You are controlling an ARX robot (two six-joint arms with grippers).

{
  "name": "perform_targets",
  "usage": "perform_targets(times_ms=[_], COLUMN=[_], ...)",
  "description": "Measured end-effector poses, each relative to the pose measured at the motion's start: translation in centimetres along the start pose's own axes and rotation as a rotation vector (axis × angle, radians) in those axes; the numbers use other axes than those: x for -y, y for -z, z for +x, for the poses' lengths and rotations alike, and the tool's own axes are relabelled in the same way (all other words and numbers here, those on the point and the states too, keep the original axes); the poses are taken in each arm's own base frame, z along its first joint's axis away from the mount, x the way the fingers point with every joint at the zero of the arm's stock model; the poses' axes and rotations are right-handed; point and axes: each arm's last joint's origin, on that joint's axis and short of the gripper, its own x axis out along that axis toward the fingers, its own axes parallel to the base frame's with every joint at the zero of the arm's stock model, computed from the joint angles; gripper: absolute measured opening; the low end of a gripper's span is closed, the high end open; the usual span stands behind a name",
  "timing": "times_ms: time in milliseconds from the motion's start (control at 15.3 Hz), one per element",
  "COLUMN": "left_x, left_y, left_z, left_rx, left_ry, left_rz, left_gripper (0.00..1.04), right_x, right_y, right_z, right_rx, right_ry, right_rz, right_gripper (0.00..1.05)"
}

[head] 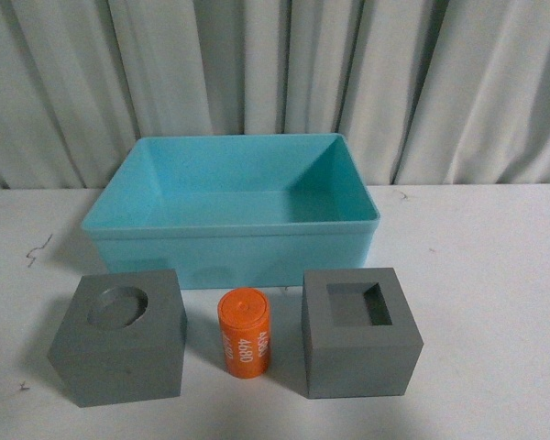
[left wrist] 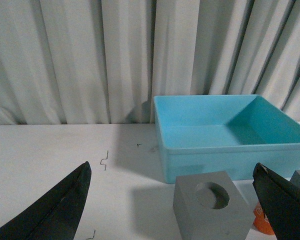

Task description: Place gray and orange parts in blue box

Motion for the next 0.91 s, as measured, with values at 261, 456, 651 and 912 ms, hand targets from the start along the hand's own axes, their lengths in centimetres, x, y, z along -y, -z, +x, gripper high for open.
perform_targets(times_ms=[261,456,651,912], left_x=[0.00,0.00,0.00,0.00], left_y=[0.00,0.00,0.00,0.00], left_z=[0.00,0.00,0.00,0.00], left_rx=[0.000,0.000,0.000,0.000], left_ry=[0.000,0.000,0.000,0.000], left_rz=[0.000,0.000,0.000,0.000], left_gripper=[0.98,0.98,0.98,0.98], right_x=[0.00,0.00,0.00,0.00], right_y=[0.00,0.00,0.00,0.00], right_z=[0.00,0.00,0.00,0.00], right_rx=[0.000,0.000,0.000,0.000], right_ry=[0.000,0.000,0.000,0.000], right_rz=[0.000,0.000,0.000,0.000], right_gripper=[0.98,0.98,0.98,0.98])
